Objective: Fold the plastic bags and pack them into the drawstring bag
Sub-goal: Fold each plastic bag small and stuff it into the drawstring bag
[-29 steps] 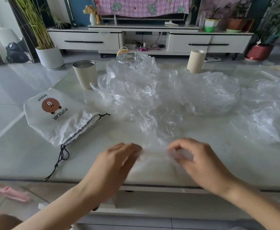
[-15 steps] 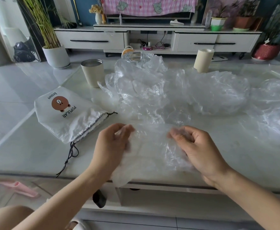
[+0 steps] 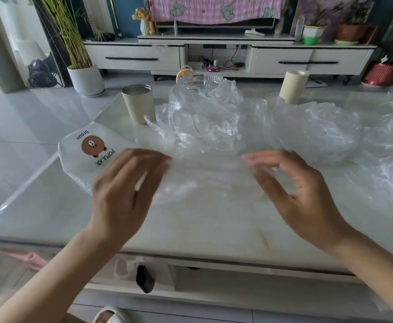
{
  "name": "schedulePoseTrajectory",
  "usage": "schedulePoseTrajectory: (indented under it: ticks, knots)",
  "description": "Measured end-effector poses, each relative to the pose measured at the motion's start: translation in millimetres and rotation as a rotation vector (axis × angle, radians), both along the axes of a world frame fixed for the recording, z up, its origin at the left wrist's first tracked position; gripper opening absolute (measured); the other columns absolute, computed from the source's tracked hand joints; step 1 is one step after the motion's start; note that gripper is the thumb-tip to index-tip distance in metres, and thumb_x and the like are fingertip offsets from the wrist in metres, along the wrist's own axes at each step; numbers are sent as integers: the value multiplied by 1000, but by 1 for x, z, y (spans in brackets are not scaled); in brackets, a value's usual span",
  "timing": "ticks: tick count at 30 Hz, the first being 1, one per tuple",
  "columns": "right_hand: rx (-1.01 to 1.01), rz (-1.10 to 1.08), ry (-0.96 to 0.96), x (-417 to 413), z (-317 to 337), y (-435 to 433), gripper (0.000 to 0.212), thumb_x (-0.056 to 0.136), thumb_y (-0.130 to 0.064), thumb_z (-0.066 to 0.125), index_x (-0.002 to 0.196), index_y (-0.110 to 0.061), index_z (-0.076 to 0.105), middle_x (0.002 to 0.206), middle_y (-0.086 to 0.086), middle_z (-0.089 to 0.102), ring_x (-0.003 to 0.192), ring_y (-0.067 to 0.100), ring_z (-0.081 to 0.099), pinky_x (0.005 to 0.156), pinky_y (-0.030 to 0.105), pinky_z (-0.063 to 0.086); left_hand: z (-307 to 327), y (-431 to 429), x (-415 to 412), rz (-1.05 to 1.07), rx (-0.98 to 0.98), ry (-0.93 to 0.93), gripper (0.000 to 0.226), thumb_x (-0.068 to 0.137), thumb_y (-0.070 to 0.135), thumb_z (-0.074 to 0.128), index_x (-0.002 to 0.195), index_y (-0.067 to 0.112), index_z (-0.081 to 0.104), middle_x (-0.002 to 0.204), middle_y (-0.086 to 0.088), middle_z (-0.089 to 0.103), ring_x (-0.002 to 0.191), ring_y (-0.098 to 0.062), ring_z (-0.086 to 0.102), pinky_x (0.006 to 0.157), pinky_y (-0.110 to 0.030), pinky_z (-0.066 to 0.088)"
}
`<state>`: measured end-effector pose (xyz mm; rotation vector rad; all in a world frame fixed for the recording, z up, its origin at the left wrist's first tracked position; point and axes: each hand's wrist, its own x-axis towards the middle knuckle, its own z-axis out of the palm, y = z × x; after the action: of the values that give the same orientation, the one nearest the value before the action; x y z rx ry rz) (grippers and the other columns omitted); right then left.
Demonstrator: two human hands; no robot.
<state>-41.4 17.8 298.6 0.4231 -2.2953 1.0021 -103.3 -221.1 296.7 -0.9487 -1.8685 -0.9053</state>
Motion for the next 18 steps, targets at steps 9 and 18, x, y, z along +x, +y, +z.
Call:
schedulePoseTrajectory:
  ticks: [9,18]
  knots:
    - [409,4,-399,19,-33,21,40,61,-1,41,78,-24,69,96,-13,68,99,-6,47,92,0,24,-44,-6,17,-236,-378,-462,41,98,47,35,88,21,65,82,13,66,71,-3,60,61,-23,49]
    - [400,72,-416,-1,-55,-29,41,93,-24,42,132,-14,50,137,1,50,128,9,42,108,6,14,-80,42,16,-11,-680,-438,49,98,42,28,132,13,49,137,-8,52,131,-28,44,109,-42,35]
